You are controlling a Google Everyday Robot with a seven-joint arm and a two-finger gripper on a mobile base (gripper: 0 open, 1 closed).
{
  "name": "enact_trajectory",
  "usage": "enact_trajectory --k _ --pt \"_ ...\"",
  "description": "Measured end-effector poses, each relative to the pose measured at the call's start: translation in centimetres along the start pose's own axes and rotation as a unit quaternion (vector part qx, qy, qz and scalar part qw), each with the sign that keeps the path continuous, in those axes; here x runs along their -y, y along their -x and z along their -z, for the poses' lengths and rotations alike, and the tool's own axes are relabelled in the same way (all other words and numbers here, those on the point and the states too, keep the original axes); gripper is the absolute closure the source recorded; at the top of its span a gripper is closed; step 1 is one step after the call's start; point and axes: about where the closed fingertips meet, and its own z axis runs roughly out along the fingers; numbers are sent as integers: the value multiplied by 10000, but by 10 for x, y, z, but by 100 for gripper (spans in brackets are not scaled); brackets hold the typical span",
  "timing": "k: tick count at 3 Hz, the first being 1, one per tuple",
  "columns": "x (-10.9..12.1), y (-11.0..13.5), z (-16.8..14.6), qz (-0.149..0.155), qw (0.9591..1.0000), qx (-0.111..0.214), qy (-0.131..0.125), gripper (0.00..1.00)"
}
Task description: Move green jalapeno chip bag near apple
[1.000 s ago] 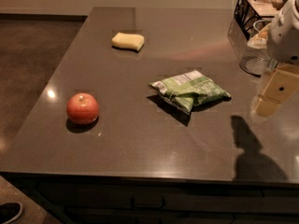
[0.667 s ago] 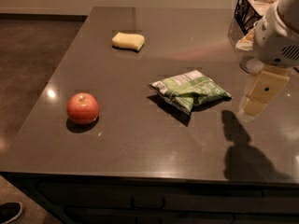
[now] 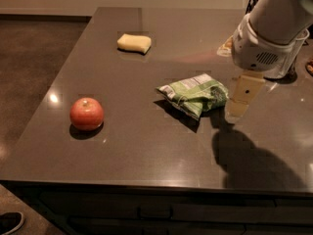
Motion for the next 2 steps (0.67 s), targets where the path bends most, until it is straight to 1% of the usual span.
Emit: enact_trajectory --k 1,2 --pt "14 14 -18 246 9996 -14 121 0" --pt "21 25 -40 377 9988 -42 296 0"
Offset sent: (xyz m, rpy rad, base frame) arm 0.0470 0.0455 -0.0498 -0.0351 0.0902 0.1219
